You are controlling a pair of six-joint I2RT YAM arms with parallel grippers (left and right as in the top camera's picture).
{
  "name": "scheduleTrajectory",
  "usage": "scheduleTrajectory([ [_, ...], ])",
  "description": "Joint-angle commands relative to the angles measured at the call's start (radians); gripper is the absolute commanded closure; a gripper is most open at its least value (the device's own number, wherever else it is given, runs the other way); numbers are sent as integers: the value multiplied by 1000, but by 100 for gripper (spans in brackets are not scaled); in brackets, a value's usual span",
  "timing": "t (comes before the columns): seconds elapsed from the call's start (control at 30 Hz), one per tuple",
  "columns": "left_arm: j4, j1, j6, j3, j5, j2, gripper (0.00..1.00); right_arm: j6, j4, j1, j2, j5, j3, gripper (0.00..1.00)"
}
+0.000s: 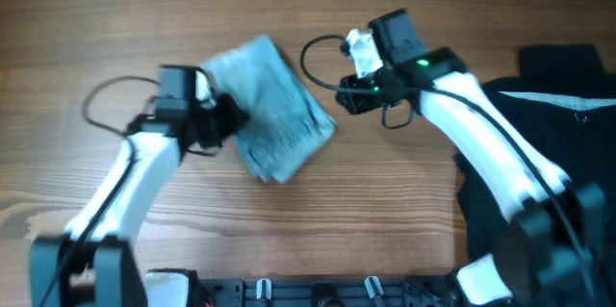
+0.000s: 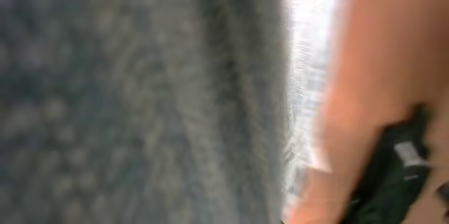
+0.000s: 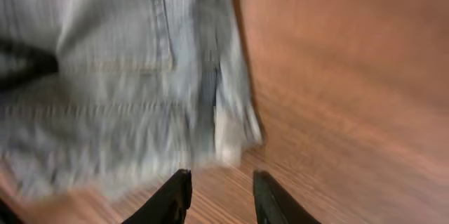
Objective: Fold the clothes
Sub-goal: 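Drag the folded shorts to the upper left with the left gripper and release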
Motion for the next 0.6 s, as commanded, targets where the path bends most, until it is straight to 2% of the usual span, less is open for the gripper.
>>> scheduleTrajectory([
  [0.0, 88, 154, 40, 63, 70, -95, 96, -9, 16, -1, -103, 15, 7, 65],
  [0.17, 303, 314, 38, 63, 76, -10, 96, -9, 30, 0, -120, 15, 7, 64],
  [0.3, 481, 419, 41, 63, 77, 185, 96, -9, 26, 0, -120, 15, 7, 64],
  [0.47, 532, 557, 68, 63, 101, 376, 95, -6, -3, -1, -120, 15, 7, 64],
  [0.5, 517, 587, 98, 63, 100, 393, 91, -6, -3, -1, -120, 15, 7, 64],
  [0.57, 499, 630, 134, 63, 100, 402, 64, -6, 2, 0, -120, 15, 7, 64],
])
